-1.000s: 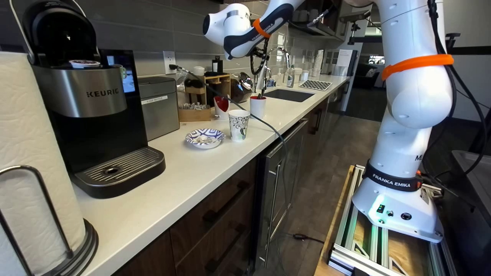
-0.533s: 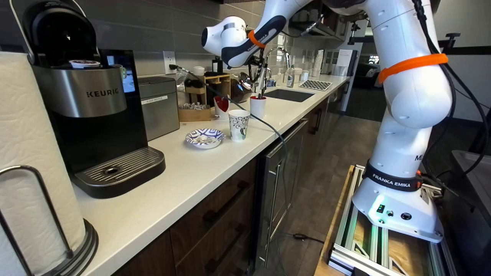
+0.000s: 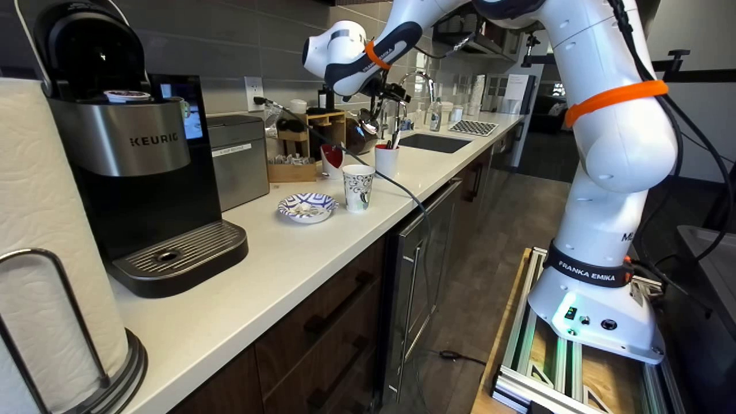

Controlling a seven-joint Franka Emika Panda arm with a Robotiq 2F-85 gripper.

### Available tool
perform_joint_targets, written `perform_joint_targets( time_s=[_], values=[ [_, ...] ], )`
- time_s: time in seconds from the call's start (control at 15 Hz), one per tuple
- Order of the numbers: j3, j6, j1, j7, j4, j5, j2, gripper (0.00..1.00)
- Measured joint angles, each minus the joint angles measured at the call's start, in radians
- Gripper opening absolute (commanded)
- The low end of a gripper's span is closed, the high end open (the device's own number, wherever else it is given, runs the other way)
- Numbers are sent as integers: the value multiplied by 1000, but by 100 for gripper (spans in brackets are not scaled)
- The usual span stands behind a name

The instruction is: Move the straw to the right cup

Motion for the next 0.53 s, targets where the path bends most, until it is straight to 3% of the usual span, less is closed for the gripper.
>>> perform_joint_targets(
  time_s=[0.13, 0.53],
  values=[
    [4, -54, 0, -22, 16, 93, -39, 100],
    [3, -209, -39, -95, -55, 364, -247, 100]
  ],
)
